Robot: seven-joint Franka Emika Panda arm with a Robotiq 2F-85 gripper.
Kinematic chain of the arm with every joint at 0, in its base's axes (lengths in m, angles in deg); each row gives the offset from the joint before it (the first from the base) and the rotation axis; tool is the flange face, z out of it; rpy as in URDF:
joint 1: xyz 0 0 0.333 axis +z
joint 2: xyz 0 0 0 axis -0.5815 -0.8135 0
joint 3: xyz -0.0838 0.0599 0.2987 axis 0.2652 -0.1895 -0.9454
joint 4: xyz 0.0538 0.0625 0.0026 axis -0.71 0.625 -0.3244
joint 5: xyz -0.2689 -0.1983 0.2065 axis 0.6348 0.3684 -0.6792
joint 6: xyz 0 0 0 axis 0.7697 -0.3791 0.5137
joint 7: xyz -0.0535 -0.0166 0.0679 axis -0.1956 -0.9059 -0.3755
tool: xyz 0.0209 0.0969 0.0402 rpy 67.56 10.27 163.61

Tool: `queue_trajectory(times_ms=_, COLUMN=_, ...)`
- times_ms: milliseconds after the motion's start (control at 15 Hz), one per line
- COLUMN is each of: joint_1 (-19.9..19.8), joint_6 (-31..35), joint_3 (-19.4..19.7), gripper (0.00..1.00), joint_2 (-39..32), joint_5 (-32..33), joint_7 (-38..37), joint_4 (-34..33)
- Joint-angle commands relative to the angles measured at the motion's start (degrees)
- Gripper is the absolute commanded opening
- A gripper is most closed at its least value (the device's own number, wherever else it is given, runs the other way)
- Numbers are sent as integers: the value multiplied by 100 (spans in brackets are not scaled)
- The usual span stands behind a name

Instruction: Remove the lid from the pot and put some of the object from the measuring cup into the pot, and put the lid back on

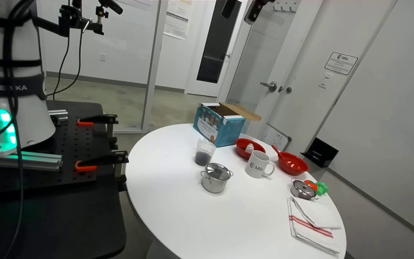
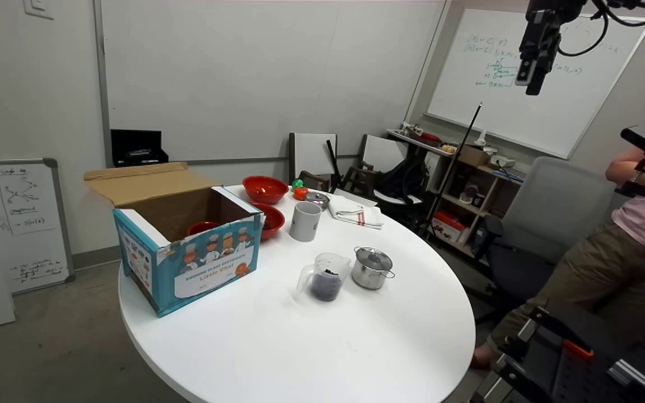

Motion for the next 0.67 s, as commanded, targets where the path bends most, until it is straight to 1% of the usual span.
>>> queue_trajectory(times_ms=0, joint_1=-147, joint_6=902, joint_3=47, gripper=100, joint_2=-46, joint_5=-423, joint_7=-612, joint_4=342)
queue_trajectory(times_ms=133, joint_1=-235, joint_6=1657, joint_3=16, gripper=100, joint_2=-107, joint_5=-421, joint_7=-925, joint_4=591)
queue_trajectory(times_ms=200, joint_1=-279, joint_6=1996, joint_3=-10, gripper=100, joint_2=-194, joint_5=-317, joint_7=-1042, joint_4=695)
queue_trajectory(times_ms=267, joint_1=-309, joint_6=2233, joint_3=-26, gripper=100, joint_2=-257, joint_5=-251, joint_7=-1126, joint_4=769)
queue_trajectory(times_ms=400, joint_1=-345, joint_6=2545, joint_3=-45, gripper=100, joint_2=-395, joint_5=-179, joint_7=-1238, joint_4=865)
queue_trajectory(times_ms=467, joint_1=-314, joint_6=2233, joint_3=-9, gripper=100, joint_2=-306, joint_5=-275, joint_7=-1023, joint_4=774)
queue_trajectory(times_ms=600, joint_1=-328, joint_6=2417, joint_3=-14, gripper=100, joint_2=-411, joint_5=-264, joint_7=-1088, joint_4=835)
